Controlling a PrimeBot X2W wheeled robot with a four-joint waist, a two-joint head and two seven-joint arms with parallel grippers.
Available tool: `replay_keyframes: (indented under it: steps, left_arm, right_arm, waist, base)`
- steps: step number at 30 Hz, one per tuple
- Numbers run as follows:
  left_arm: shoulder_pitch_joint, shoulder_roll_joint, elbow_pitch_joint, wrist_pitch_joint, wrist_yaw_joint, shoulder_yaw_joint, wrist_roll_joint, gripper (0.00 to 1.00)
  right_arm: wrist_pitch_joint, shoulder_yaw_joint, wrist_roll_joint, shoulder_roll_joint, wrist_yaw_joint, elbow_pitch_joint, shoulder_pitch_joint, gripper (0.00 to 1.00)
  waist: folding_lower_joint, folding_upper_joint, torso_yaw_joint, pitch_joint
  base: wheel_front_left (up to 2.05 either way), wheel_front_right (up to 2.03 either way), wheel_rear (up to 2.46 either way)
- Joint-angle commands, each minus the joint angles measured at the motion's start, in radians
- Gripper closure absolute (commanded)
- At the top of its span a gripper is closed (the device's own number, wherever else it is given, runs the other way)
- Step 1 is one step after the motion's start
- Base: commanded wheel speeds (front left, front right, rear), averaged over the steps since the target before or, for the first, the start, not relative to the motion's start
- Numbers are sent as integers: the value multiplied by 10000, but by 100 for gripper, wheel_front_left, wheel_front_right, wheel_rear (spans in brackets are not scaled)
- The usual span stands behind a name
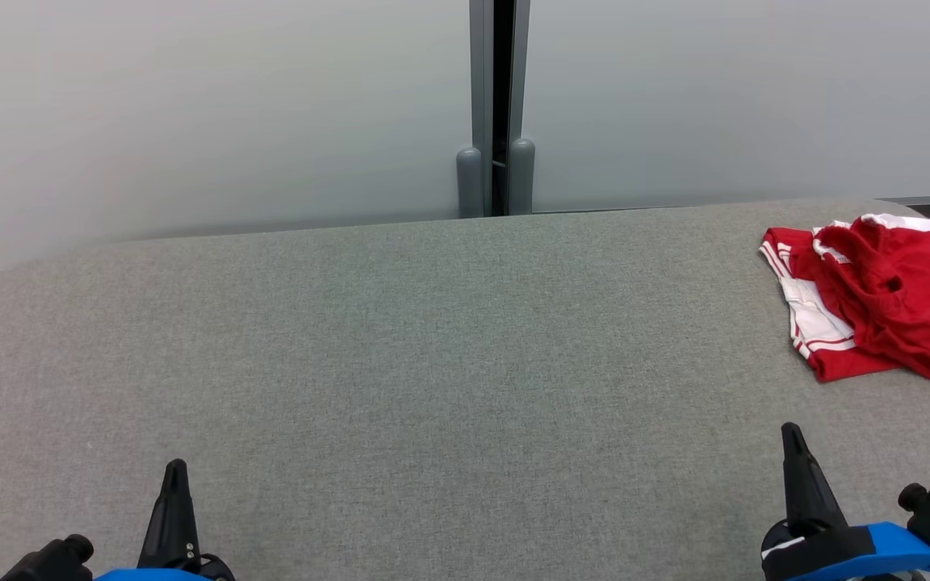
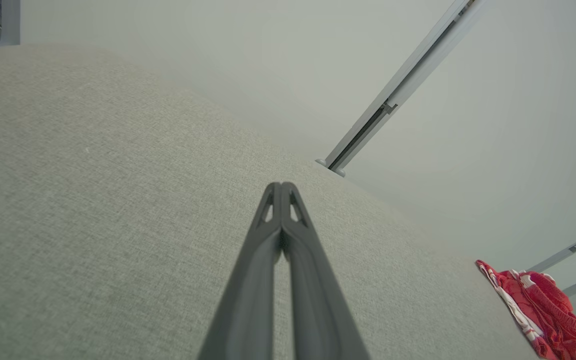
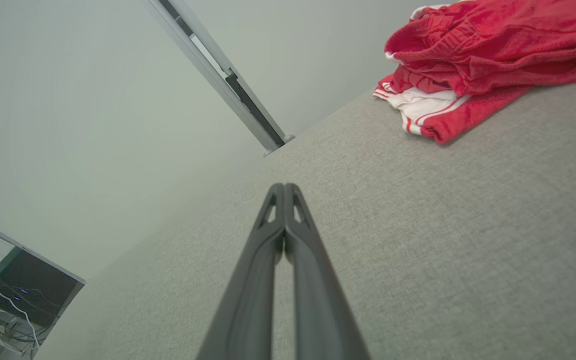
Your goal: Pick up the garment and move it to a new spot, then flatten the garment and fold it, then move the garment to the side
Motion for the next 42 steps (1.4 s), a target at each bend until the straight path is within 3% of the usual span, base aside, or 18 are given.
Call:
replay_keyframes:
  steps: [1, 42]
  left_arm:
    - [-301, 70, -114, 70, -86, 71, -316, 100]
    - [-780, 106, 48, 1376, -552, 534, -5447, 100]
  right_arm:
    - [79, -67, 357, 11, -1, -144, -322, 100]
    - [1405, -533, 5470, 166, -2, -134, -715, 100]
  waist:
    - [0, 0, 4, 1]
    - [0, 0, 140, 38]
  base:
    - [0, 0, 0]
    - [0, 0, 0]
